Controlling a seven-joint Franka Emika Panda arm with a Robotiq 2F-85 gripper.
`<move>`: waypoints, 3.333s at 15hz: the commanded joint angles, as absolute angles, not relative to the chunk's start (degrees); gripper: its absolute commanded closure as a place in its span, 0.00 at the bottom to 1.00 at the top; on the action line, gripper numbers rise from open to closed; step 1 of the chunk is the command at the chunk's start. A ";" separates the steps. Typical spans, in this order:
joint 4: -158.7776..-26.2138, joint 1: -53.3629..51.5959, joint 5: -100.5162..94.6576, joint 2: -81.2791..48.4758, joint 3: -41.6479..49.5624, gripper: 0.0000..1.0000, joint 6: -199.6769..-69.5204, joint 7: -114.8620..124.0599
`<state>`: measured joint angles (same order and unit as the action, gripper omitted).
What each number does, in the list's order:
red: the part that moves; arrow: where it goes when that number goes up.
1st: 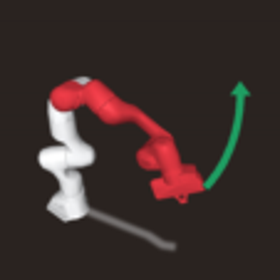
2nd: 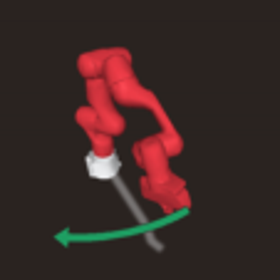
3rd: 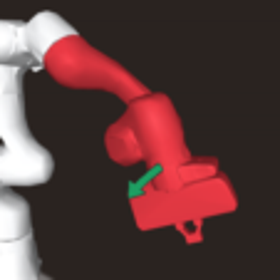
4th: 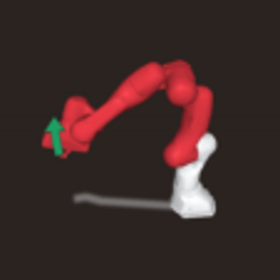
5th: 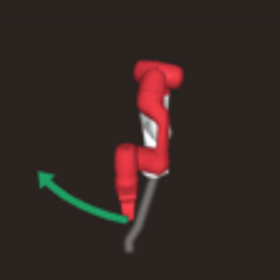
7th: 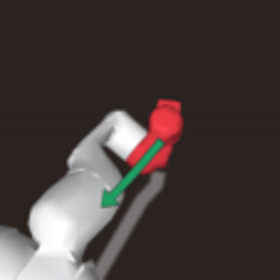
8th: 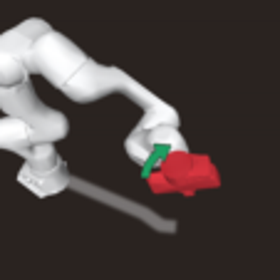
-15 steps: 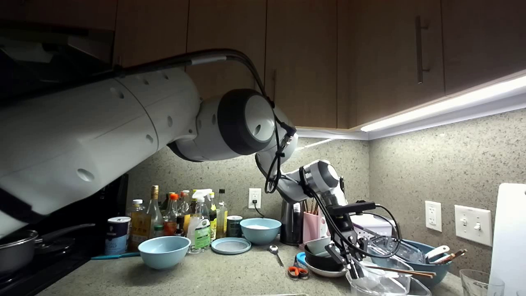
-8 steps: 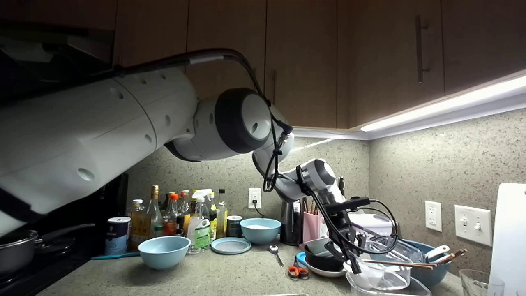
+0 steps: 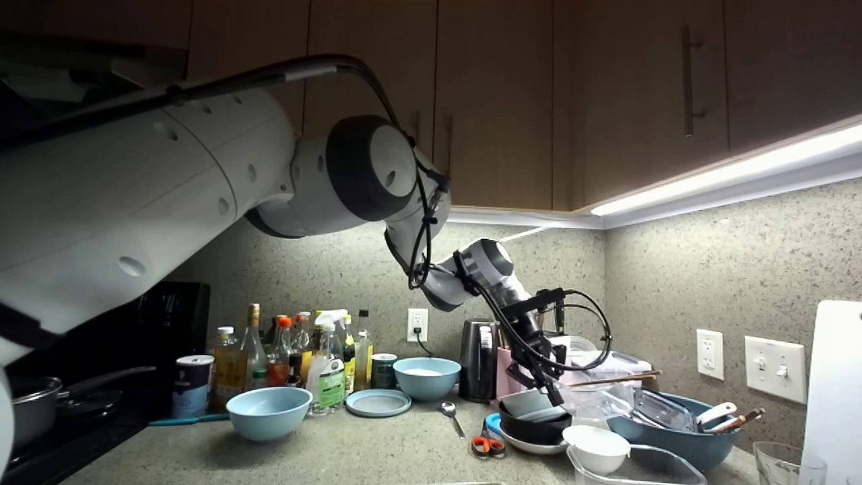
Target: Pick up the bowl and move it to the left
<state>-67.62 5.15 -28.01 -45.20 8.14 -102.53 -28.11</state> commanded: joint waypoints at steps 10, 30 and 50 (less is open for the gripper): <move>-75.44 -8.68 -38.83 -41.67 0.84 0.96 -96.10 -30.46; -55.38 -15.76 -37.12 -57.06 -5.06 0.96 -83.58 -42.08; -36.56 -15.39 -37.19 -69.65 -2.05 0.25 -82.74 -62.61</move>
<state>-39.01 -14.84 -36.93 -69.39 -2.97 -86.00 -62.89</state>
